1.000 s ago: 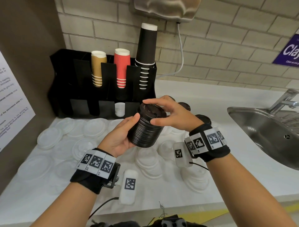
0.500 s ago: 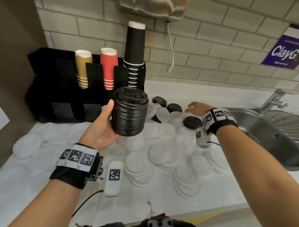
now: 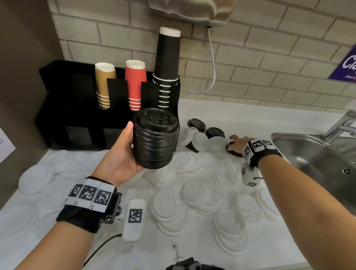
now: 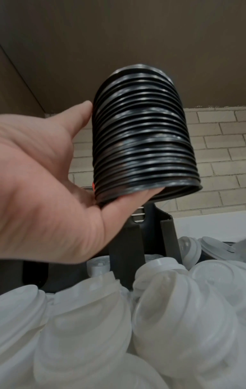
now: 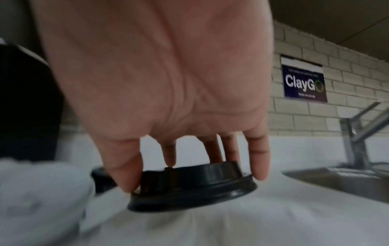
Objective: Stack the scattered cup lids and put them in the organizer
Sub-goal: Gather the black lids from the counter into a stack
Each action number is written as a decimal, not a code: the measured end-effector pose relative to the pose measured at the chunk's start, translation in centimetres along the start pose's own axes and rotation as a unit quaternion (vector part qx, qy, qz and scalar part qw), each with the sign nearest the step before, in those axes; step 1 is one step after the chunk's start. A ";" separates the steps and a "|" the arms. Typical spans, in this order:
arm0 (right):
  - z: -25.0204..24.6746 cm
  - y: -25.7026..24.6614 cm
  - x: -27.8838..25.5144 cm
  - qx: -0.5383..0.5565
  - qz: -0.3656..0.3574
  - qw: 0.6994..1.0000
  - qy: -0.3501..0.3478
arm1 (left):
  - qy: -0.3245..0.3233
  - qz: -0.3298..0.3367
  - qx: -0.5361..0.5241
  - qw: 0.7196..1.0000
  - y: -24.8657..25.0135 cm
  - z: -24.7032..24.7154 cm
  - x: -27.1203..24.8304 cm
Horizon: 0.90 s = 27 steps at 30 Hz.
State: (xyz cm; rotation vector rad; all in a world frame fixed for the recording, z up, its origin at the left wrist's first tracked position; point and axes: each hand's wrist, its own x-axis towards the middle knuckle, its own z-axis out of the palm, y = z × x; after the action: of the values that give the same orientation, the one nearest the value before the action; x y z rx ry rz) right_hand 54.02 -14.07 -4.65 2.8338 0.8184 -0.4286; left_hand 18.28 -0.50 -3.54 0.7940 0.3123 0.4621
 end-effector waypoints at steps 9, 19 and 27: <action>-7.1 -5.8 -11.5 0.452 -0.311 0.836 0.027 | 0.012 -0.020 0.001 1.000 -1.2 0.6 0.6; -6.5 -9.1 -17.1 0.410 -0.484 0.773 0.006 | 0.029 -0.038 0.057 0.997 -1.5 0.8 0.2; -5.8 -9.4 -17.7 0.395 -0.489 0.778 -0.001 | 0.031 -0.043 0.096 0.994 -1.8 1.1 0.1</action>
State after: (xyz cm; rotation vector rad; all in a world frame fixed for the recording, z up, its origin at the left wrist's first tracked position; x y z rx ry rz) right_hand 35.93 -13.58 5.70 2.6955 2.6316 -1.1014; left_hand 19.29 -2.21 -4.15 0.9499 0.4520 0.3798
